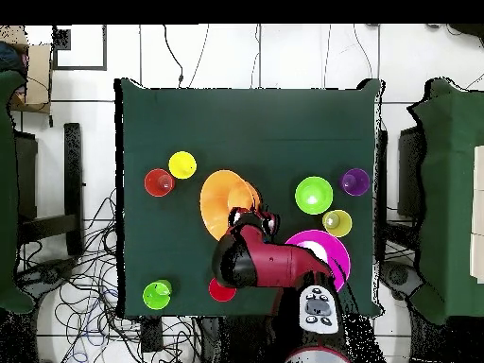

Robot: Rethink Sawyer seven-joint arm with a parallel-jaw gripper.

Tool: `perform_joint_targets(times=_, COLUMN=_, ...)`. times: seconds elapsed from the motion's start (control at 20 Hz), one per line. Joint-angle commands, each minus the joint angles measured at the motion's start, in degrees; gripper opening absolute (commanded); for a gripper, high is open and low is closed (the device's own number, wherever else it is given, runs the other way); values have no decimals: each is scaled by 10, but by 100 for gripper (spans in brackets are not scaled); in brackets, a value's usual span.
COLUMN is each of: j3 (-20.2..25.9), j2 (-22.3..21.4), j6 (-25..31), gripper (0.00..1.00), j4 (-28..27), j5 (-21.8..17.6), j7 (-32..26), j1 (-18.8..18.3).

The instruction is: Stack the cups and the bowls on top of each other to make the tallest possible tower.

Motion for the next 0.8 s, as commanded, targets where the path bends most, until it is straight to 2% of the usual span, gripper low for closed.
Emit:
perform_joint_targets(times=0.05, j3=77, j2=10, j6=5, gripper=0, j4=-68, j5=-44, j7=19, j1=6)
perform_joint_targets(times=0.25, j3=92, j2=-5, j6=34, gripper=0, j4=-81, j5=-58, j7=6, j1=-4)
perform_joint_targets(times=0.35, j3=81, j2=-7, j6=30, gripper=0, j4=-88, j5=-61, j7=6, j1=4)
perform_joint_targets(times=0.8, j3=32, j2=8, j6=-36, gripper=0, j4=-108, j5=-80, j7=15, j1=30)
